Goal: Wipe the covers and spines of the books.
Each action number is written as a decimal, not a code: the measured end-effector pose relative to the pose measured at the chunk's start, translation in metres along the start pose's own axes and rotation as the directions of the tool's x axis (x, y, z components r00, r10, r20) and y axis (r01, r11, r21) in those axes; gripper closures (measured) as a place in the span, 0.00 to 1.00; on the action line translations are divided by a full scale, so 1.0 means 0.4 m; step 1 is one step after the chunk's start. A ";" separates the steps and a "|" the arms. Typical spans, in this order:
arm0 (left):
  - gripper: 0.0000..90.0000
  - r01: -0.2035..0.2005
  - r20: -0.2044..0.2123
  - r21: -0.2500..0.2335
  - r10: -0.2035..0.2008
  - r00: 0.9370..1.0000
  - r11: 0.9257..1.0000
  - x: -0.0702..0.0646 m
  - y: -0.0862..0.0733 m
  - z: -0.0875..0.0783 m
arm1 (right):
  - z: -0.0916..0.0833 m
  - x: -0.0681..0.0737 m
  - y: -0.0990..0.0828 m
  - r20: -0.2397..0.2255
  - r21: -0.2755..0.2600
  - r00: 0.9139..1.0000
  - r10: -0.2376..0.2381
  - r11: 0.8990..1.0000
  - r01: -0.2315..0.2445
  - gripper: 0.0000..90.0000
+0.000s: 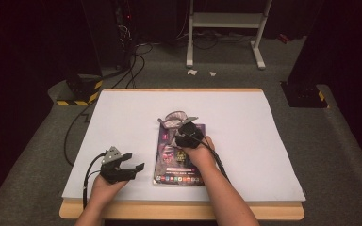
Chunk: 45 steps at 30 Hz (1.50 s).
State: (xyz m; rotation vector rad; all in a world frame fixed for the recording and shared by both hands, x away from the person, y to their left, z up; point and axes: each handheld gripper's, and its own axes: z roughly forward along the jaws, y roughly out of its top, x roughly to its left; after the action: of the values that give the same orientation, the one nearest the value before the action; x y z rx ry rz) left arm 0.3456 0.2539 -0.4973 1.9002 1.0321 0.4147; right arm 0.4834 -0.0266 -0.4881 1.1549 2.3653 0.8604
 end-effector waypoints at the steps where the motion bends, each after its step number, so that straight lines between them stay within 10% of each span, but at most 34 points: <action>1: 0.30 0.000 0.000 0.000 0.000 1.000 1.000 0.000 0.000 0.000 | -0.004 -0.009 -0.006 0.005 -0.001 1.000 0.006 1.000 -0.006 0.51; 21: 0.30 -0.007 -0.004 0.014 0.007 1.000 1.000 -0.003 0.000 0.009 | -0.075 -0.158 -0.109 0.047 -0.027 0.991 0.125 0.992 -0.124 0.51; 45: 0.30 -0.016 -0.002 0.036 0.016 1.000 0.999 -0.009 -0.009 0.014 | -0.092 -0.164 -0.128 0.030 -0.040 0.994 0.104 0.994 -0.103 0.65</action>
State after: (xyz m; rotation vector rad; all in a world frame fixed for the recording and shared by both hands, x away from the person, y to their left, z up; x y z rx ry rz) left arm 0.3452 0.2487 -0.5028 1.9416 1.0330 0.4097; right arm 0.4724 -0.1171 -0.4909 1.2758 2.2703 0.9105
